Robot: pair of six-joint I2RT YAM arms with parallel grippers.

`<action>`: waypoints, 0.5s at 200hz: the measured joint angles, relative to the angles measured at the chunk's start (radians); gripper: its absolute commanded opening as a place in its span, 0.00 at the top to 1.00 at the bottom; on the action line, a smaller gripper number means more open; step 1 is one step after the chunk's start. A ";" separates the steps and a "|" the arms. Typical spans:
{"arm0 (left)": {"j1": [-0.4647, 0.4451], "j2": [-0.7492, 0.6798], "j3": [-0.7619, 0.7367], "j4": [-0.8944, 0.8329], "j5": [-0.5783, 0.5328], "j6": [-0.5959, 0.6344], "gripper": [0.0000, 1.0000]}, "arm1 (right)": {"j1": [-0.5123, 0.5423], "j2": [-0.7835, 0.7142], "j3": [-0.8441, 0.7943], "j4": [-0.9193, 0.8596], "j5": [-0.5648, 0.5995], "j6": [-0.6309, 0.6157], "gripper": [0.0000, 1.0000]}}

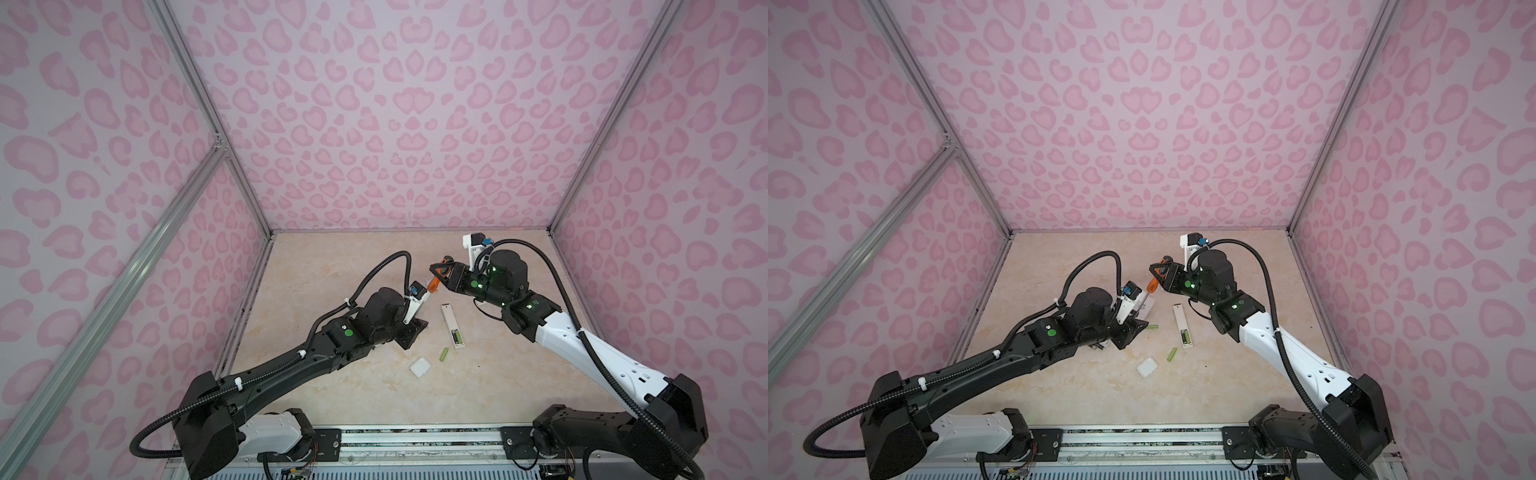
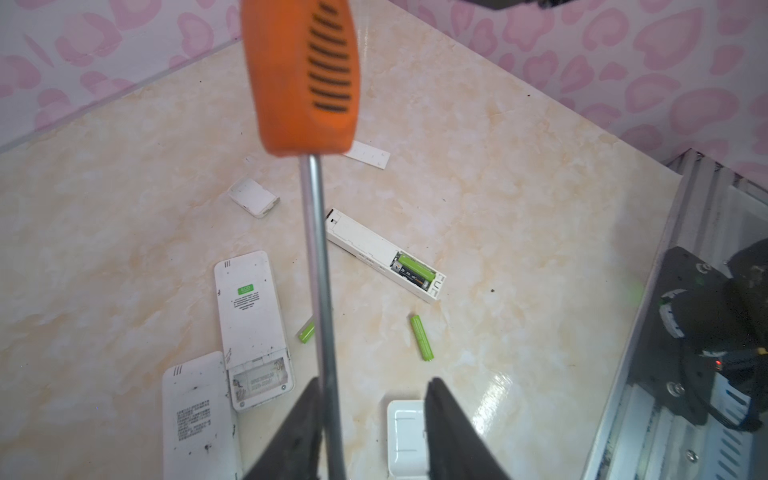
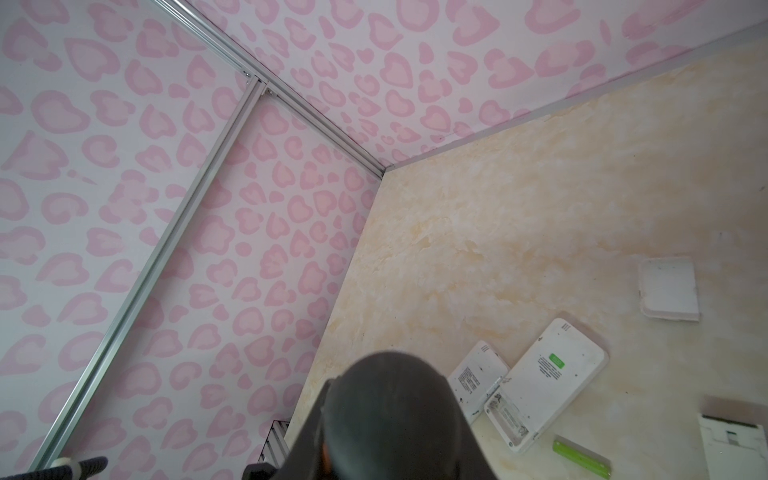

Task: Unload the batteries from the remote control

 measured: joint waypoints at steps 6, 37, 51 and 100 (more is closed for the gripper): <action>0.018 -0.015 -0.010 0.006 0.019 -0.001 0.42 | -0.001 -0.002 0.000 0.001 -0.003 -0.008 1.00; 0.138 -0.089 -0.068 0.071 0.215 -0.051 0.42 | -0.002 -0.028 -0.006 0.008 -0.039 -0.058 1.00; 0.174 -0.112 -0.085 0.103 0.301 -0.082 0.43 | -0.006 -0.040 -0.007 0.008 -0.056 -0.078 1.00; 0.196 -0.104 -0.088 0.163 0.507 -0.107 0.47 | -0.007 -0.057 -0.006 0.011 -0.128 -0.127 1.00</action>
